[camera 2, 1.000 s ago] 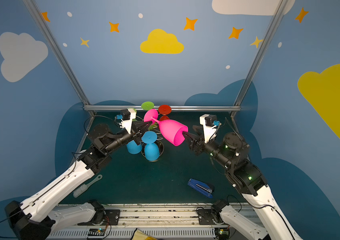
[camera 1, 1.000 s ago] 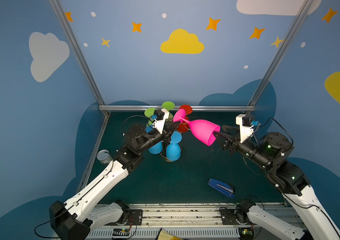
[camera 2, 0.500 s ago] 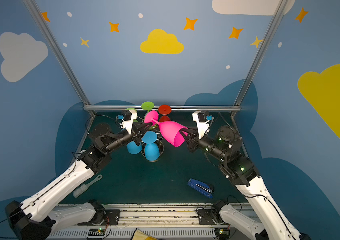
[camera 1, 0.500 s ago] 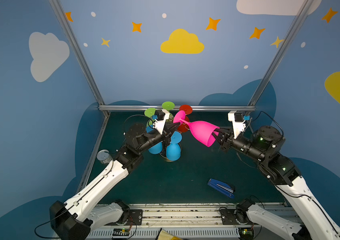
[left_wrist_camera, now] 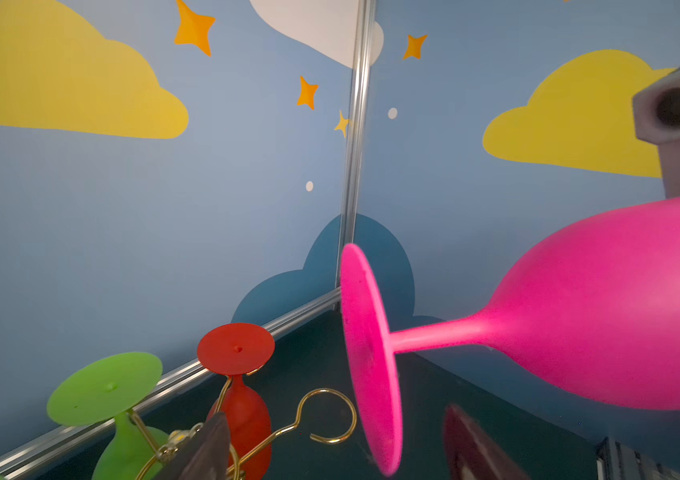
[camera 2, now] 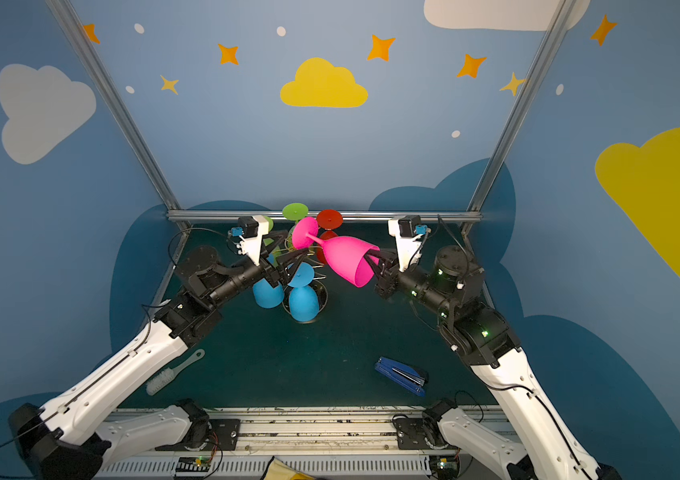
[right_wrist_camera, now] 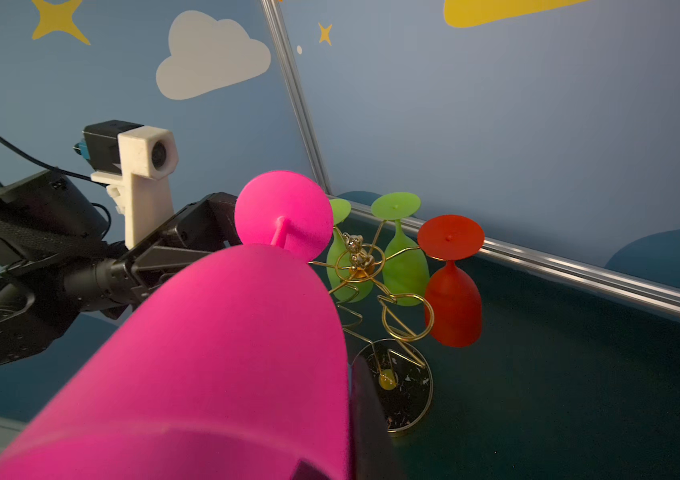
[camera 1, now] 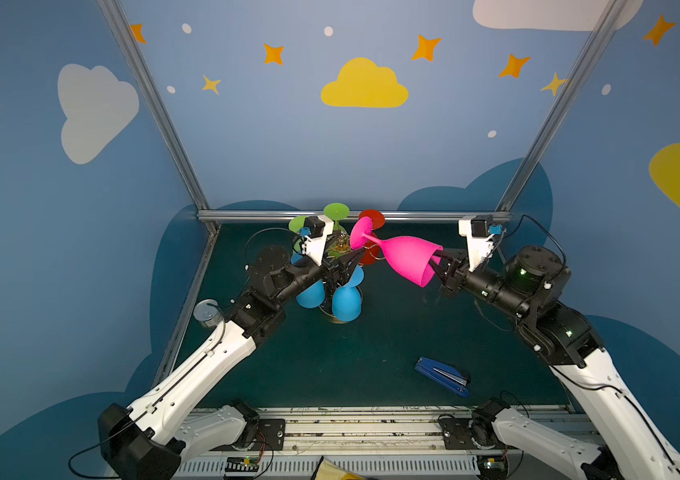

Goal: Take the wine glass off the wine glass rack
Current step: 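Close the right gripper on the magenta glass bowl while the left holds the stem, then pull the magenta glass away with the right gripper while the left gripper releases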

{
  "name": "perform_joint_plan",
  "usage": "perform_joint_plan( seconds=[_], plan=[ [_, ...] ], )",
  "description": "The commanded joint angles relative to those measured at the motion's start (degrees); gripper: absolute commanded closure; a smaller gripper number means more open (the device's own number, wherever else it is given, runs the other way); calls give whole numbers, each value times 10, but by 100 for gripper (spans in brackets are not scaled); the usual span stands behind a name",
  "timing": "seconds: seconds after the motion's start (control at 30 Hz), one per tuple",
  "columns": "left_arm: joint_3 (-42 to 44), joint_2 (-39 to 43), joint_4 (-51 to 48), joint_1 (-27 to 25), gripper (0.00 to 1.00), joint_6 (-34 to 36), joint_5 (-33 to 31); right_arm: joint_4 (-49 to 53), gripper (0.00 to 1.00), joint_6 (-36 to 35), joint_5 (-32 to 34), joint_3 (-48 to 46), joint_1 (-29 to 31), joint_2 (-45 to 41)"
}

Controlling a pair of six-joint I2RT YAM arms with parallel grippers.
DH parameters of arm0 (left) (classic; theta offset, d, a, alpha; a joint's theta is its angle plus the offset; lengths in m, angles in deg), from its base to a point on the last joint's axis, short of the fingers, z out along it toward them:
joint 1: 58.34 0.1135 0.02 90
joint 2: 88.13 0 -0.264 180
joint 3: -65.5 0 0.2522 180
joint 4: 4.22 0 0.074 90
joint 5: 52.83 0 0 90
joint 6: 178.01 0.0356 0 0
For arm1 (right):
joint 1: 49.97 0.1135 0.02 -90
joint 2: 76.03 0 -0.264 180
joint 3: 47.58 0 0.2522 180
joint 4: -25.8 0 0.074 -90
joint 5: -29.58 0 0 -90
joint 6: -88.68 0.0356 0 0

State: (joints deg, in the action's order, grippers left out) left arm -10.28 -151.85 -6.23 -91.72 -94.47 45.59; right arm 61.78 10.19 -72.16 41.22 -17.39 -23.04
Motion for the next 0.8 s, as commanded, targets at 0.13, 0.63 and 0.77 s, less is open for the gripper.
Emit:
perform_joint_plan(
  seconds=[0.13,0.63,0.77],
  plan=[
    [16,72,-10,35,10,42,-123,85,100,-51,142,33,-12,-75],
    [188,206,42,194,1,79,-264,325,100,-73,355,52,-27,9],
    [220,212,33,217,1,58,-262,316,100,-86,318,77,-63,102]
  ],
)
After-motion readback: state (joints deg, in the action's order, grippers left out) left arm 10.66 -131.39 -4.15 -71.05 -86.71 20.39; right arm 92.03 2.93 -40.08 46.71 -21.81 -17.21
